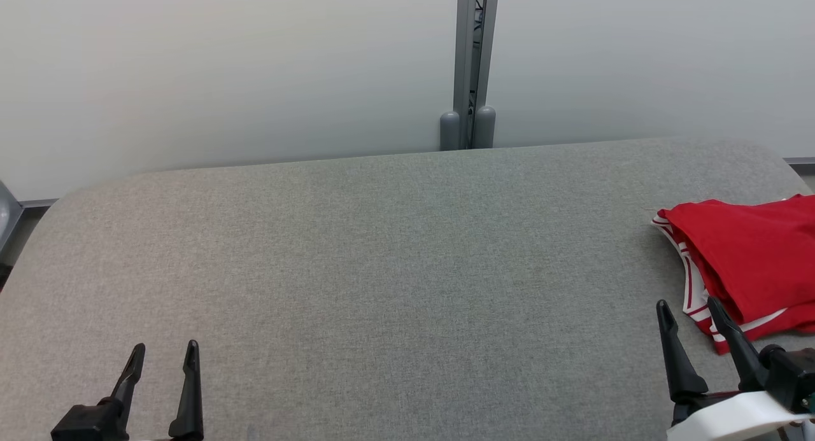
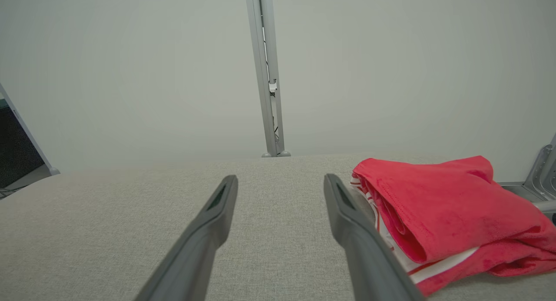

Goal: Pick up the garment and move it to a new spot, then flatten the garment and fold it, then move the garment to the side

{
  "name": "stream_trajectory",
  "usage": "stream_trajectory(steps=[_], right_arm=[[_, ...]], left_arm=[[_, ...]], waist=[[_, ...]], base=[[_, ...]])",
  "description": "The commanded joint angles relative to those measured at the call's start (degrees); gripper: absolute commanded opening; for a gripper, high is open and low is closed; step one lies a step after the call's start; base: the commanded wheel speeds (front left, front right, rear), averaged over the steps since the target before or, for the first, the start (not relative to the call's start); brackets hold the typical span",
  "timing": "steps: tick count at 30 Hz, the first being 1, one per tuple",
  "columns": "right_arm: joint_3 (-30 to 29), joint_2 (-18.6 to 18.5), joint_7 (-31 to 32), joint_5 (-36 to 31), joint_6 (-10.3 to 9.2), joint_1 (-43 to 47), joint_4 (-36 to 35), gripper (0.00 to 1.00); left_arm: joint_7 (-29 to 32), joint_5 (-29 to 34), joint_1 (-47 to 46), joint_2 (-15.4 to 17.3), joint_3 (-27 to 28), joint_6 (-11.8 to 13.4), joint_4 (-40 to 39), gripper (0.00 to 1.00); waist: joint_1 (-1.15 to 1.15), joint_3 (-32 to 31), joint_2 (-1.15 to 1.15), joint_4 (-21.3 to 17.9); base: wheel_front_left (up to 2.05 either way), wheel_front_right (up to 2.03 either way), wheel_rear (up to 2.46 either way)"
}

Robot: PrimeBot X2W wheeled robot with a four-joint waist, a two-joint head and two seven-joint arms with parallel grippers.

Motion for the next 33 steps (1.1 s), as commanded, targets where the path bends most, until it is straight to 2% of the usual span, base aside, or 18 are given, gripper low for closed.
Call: stream_trajectory(steps=[1, 33], right_arm=[[-0.28, 0.08, 0.49, -0.65, 0.01, 0.84, -0.67, 1.00], [-1.79, 0.90, 1.84, -0.68, 0.01, 2.76, -3.47, 1.00]], left_arm=[[0.32, 0.17, 0.40, 0.51, -0.01, 0.27, -0.27, 1.00], [1.45, 0.18, -0.81, 0.83, -1.89, 1.31, -1.71, 1.00]], waist=[[0.00, -0.26, 0.00, -0.08], [0.00, 0.09, 0.00, 1.03]], base=[[0.00, 0.00, 0.00], [0.00, 0.00, 0.00]])
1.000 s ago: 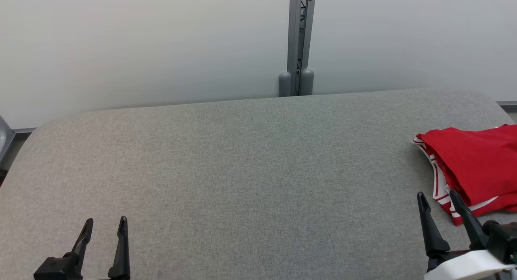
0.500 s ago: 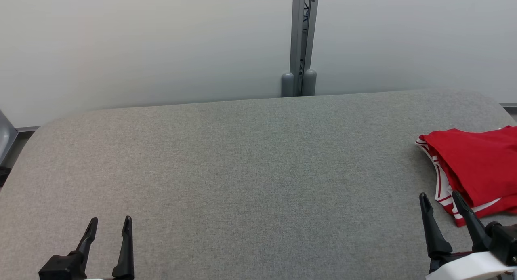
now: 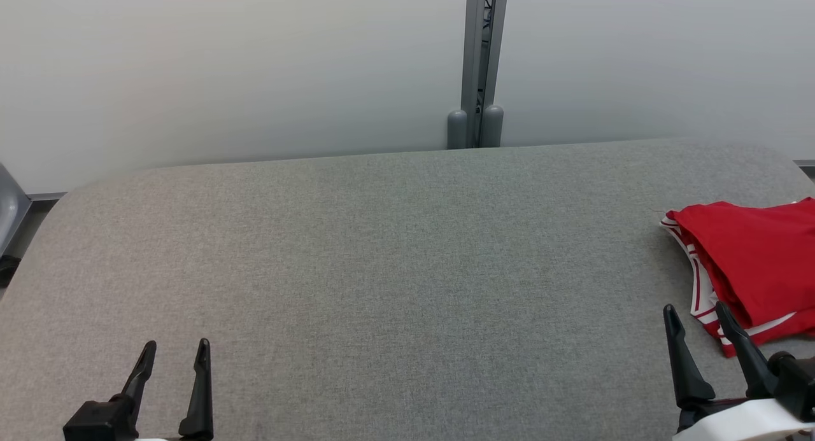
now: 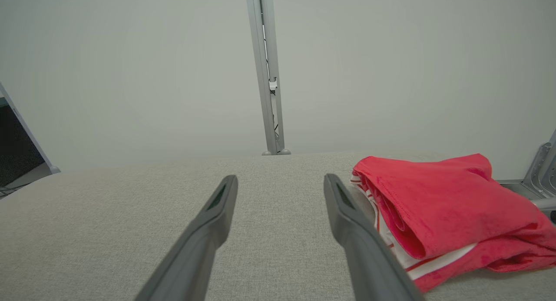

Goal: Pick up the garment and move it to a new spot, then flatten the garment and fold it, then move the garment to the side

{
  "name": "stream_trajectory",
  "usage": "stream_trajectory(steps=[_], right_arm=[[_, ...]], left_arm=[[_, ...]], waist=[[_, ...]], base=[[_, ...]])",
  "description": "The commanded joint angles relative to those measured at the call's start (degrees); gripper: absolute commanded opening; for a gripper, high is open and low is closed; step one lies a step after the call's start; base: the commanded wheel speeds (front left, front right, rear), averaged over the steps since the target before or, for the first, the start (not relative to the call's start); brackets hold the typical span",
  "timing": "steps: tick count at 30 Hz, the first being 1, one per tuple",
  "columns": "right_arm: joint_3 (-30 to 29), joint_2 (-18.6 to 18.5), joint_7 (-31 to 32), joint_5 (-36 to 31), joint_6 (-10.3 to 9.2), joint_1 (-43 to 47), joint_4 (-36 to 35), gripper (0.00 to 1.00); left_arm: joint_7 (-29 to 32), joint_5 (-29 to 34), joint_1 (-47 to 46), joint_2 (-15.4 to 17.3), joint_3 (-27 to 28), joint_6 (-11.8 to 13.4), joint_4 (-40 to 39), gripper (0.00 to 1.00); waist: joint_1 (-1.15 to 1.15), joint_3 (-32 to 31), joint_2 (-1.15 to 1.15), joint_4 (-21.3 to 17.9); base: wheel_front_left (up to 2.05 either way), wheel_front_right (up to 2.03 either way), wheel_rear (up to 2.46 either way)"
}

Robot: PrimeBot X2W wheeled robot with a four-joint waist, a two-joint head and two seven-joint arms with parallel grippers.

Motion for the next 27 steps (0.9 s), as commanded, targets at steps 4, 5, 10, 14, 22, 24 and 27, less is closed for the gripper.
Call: stream_trajectory(steps=[4, 5, 10, 14, 22, 24, 27], right_arm=[[-0.13, 0.04, 0.39, -0.10, 0.01, 0.55, -0.65, 0.00], [0.07, 0.19, 0.14, -0.01, 0.00, 0.05, -0.14, 0.00], [0.30, 0.64, 0.37, 2.64, 0.00, 0.16, 1.75, 0.00], [0.07, 0.63, 0.88, 7.15, 0.00, -0.61, 2.56, 0.00], [-0.36, 0.62, 1.77, 15.43, 0.00, -2.06, 4.11, 0.00], [-0.45, 0.62, 1.98, 17.37, 0.00, -2.40, 4.46, 0.00], [-0.60, 0.62, 2.30, 20.20, 0.00, -2.86, 5.01, 0.00]], left_arm=[[-0.53, 0.05, -0.86, 0.55, 0.07, -0.09, 0.26, 0.00], [-0.14, -0.08, -0.01, 0.10, -0.04, -0.01, 0.42, 0.00], [0.35, -2.44, 0.32, -1.51, -0.15, -0.52, 1.84, 0.00], [1.14, -6.33, -0.55, -2.17, 0.78, -1.51, 2.43, 0.00], [2.61, -13.46, -2.37, -3.45, 2.49, -3.53, 3.95, 0.00], [2.94, -15.11, -2.81, -3.74, 2.90, -4.02, 4.32, 0.00], [3.45, -17.56, -3.42, -4.19, 3.50, -4.70, 4.85, 0.00]], waist=[[0.00, 0.28, 0.00, -0.01], [0.00, 0.26, 0.00, -0.01], [0.00, 0.32, 0.00, 0.00], [0.00, 0.39, 0.00, 0.02], [0.00, 0.51, 0.00, 0.06], [0.00, 0.55, 0.00, 0.07], [0.00, 0.60, 0.00, 0.08]], base=[[0.00, 0.00, 0.00], [0.00, 0.00, 0.00], [0.00, 0.00, 0.00], [0.00, 0.00, 0.00], [0.00, 0.00, 0.00], [0.00, 0.00, 0.00], [0.00, 0.00, 0.00]])
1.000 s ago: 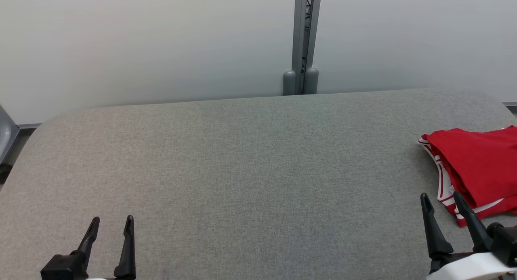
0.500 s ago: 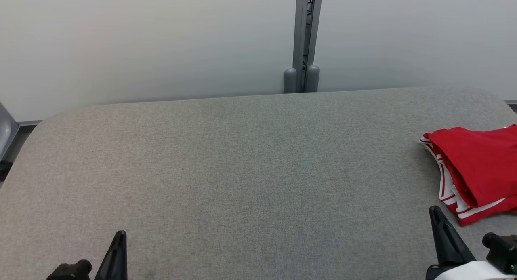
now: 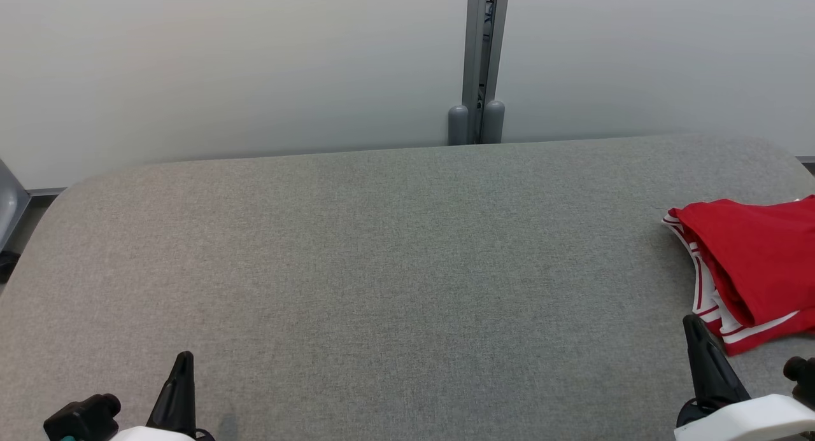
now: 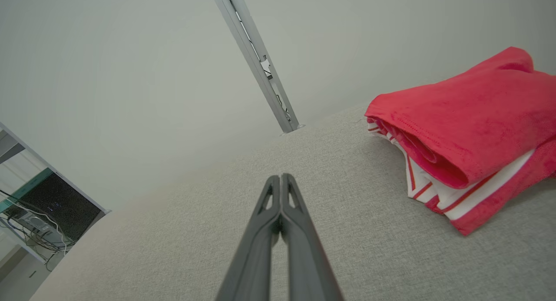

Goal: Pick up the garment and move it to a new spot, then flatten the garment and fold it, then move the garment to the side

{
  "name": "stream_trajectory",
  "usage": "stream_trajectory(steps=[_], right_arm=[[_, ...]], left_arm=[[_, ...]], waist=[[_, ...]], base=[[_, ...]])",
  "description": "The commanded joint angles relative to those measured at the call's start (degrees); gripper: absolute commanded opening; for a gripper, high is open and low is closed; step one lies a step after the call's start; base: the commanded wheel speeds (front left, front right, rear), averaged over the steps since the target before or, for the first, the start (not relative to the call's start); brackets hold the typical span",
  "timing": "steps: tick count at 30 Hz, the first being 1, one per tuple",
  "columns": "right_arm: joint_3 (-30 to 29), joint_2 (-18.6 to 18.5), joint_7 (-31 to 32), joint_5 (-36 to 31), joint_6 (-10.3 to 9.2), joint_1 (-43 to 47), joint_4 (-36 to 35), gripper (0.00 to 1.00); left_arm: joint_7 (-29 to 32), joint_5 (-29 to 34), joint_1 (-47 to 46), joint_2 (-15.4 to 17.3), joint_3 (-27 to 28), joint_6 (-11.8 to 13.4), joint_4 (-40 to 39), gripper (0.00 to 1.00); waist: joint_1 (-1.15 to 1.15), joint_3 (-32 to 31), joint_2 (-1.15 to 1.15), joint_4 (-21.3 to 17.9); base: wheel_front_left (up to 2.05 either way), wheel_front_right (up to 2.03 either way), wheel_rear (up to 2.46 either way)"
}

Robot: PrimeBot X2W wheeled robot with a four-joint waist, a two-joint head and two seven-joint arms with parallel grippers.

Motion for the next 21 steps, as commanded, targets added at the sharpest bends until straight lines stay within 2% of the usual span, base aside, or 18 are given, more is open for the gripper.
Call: stream_trajectory(steps=[1, 21], right_arm=[[-0.31, -0.34, 0.28, 2.22, 0.00, -1.64, -0.25, 0.00], [-1.20, -0.28, 2.04, 17.87, 0.00, -4.35, 2.61, 0.00]], left_arm=[[0.23, -1.94, -2.02, 0.33, 0.97, -0.61, -0.30, 0.00], [3.12, -15.32, -5.32, -2.28, 4.41, -4.34, 2.14, 0.00]], waist=[[0.00, 0.02, 0.00, 0.01], [0.00, 0.33, 0.00, 0.10]], base=[[0.00, 0.00, 0.00], [0.00, 0.00, 0.00]])
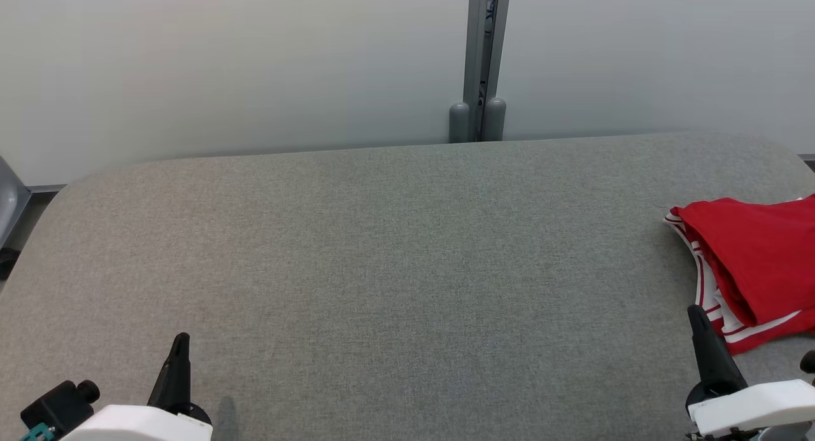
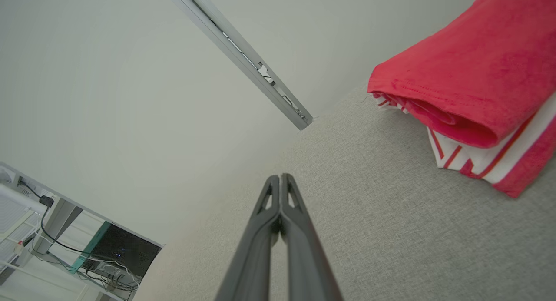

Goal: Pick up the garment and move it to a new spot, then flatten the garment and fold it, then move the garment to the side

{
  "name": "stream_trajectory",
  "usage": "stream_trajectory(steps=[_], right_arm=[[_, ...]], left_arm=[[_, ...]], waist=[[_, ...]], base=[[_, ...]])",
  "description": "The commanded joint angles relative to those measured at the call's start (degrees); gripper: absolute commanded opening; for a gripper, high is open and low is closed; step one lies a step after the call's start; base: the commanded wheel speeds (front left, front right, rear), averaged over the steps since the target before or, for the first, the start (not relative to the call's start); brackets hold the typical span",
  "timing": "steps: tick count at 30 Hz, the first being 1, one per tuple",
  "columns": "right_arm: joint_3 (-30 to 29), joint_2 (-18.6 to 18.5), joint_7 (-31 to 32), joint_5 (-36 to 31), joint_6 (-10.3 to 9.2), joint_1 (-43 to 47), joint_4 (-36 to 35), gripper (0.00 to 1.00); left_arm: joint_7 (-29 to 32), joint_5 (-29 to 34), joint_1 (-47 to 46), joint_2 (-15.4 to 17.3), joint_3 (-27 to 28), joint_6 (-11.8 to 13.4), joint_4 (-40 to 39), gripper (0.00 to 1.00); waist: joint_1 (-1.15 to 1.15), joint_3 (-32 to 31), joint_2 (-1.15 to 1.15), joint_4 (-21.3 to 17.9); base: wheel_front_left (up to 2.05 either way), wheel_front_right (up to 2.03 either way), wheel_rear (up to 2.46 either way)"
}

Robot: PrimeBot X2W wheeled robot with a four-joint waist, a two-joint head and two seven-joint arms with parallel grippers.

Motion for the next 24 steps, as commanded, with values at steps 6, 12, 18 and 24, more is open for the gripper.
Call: stream_trajectory(steps=[6, 12, 18, 24], right_arm=[[-0.61, -0.27, 0.73, 5.61, 0.02, -2.33, 0.32, 0.00], [-0.85, -0.24, 1.20, 9.65, 0.02, -2.95, 1.05, 0.00], [-1.07, -0.20, 1.65, 13.45, 0.02, -3.65, 1.79, 0.00], [-1.27, -0.17, 2.11, 17.08, 0.02, -4.27, 2.52, 0.00]], left_arm=[[0.94, -4.82, -2.69, -0.44, 1.74, -1.40, 0.19, 0.00], [1.73, -8.25, -3.48, -1.19, 2.68, -2.40, 0.76, 0.00], [2.49, -11.50, -4.36, -1.87, 3.59, -3.34, 1.32, 0.00], [3.25, -14.51, -5.07, -2.52, 4.45, -4.20, 1.88, 0.00]], waist=[[0.00, 0.11, 0.00, 0.03], [0.00, 0.21, 0.00, 0.06], [0.00, 0.31, 0.00, 0.09], [0.00, 0.41, 0.00, 0.11]], base=[[0.00, 0.00, 0.00], [0.00, 0.00, 0.00], [0.00, 0.00, 0.00], [0.00, 0.00, 0.00]])
